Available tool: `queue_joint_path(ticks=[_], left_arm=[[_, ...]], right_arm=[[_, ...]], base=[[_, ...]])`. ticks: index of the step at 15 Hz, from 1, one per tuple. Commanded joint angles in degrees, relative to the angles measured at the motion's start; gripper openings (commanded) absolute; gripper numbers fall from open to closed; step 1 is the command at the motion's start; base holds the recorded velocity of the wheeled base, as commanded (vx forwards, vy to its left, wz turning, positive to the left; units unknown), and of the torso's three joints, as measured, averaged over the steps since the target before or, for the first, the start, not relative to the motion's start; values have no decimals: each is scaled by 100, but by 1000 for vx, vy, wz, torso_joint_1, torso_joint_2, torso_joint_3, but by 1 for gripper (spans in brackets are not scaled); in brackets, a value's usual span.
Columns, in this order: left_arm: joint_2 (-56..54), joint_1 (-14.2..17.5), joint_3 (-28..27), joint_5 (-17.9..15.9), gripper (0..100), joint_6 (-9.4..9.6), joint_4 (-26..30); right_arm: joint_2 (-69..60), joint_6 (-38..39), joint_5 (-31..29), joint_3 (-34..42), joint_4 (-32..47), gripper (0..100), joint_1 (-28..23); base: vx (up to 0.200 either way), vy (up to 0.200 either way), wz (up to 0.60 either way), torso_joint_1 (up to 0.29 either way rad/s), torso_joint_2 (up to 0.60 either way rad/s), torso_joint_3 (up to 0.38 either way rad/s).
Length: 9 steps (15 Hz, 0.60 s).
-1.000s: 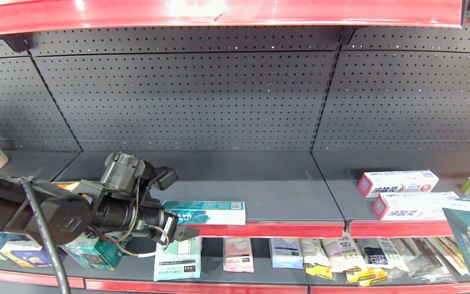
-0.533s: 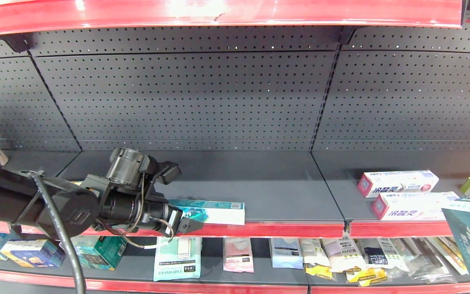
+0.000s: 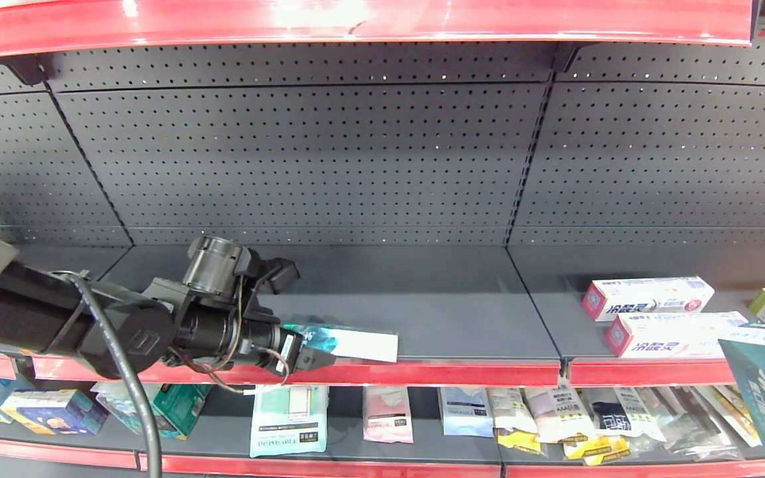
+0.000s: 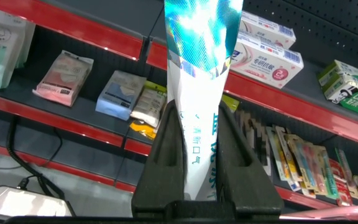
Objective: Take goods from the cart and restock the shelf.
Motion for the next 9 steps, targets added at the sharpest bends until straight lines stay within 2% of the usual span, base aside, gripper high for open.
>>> queue_joint_path(ticks=[1,5,7,9], left_arm=[[104,8,-104,-1,100,-7,-12],[236,70,-446,-1,100,-33,-12],[262,96,-526,8,100,-121,-12],[244,175,-552,-1,100,-104,-21]], right_arm=[[8,-3,2,3,6,0,1],[8,-3,2,3,-3,0,1],[8,5,2,3,-3,0,1],[8,5,2,12,6,0,1]], base=[[0,0,0,0,0,0],[0,0,0,0,0,0],[0,0,0,0,0,0],[0,0,0,0,0,0]])
